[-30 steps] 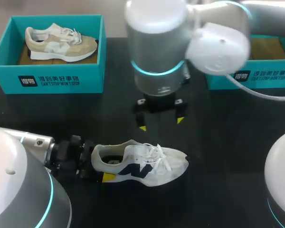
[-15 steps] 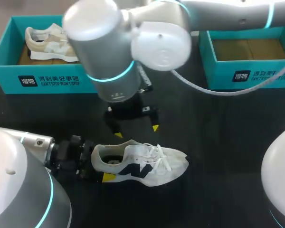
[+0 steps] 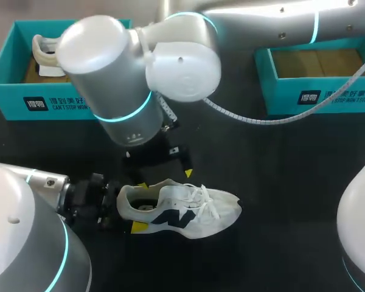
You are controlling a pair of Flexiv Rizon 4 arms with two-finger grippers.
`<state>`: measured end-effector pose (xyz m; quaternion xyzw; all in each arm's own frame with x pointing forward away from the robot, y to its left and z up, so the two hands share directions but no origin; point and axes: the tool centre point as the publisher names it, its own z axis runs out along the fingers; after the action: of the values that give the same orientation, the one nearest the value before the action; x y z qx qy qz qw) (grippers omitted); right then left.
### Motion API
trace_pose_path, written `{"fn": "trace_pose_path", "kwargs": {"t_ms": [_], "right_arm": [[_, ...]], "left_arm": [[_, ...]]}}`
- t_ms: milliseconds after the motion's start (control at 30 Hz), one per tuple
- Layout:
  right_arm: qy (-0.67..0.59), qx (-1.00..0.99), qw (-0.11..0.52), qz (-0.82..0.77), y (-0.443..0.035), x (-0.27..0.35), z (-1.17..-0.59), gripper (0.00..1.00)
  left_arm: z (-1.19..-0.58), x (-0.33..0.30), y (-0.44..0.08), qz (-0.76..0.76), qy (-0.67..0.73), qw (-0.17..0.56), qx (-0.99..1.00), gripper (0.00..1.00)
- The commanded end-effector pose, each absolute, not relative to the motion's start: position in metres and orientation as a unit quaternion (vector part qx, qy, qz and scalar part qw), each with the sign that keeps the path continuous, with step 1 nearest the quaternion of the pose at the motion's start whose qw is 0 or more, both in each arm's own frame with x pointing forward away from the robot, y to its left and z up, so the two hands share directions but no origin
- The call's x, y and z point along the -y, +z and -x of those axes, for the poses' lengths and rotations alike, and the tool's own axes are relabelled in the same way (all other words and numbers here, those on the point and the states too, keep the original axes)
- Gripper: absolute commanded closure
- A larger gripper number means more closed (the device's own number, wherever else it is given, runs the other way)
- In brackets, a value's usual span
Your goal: Take the shoe out of the shoebox, open the shoe tongue, remove and reinsert the insole, then place the shoe into the shoebox
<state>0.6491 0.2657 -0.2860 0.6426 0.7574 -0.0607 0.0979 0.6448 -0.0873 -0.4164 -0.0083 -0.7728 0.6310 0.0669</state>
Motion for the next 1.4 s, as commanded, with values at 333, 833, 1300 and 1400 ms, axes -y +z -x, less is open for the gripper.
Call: {"fn": "trace_pose_path", "kwargs": {"t_ms": [333, 833, 1300, 1400], "right_arm": [[-0.1, -0.647, 0.234, -0.719, -0.312, -0.274, -0.633, 0.0], [-0.095, -0.612, 0.247, -0.745, -0.329, -0.265, -0.634, 0.0], [-0.08, -0.577, 0.251, -0.773, -0.336, -0.251, -0.639, 0.0], [-0.079, -0.572, 0.248, -0.778, -0.337, -0.247, -0.639, 0.0]], "left_arm": [[-0.646, 0.089, -0.419, 0.008, 0.631, 0.066, 0.773, 1.0], [-0.646, 0.089, -0.419, 0.008, 0.631, 0.066, 0.773, 1.0], [-0.646, 0.089, -0.419, 0.008, 0.631, 0.066, 0.773, 1.0], [-0.646, 0.089, -0.419, 0.008, 0.631, 0.066, 0.773, 1.0]]}}
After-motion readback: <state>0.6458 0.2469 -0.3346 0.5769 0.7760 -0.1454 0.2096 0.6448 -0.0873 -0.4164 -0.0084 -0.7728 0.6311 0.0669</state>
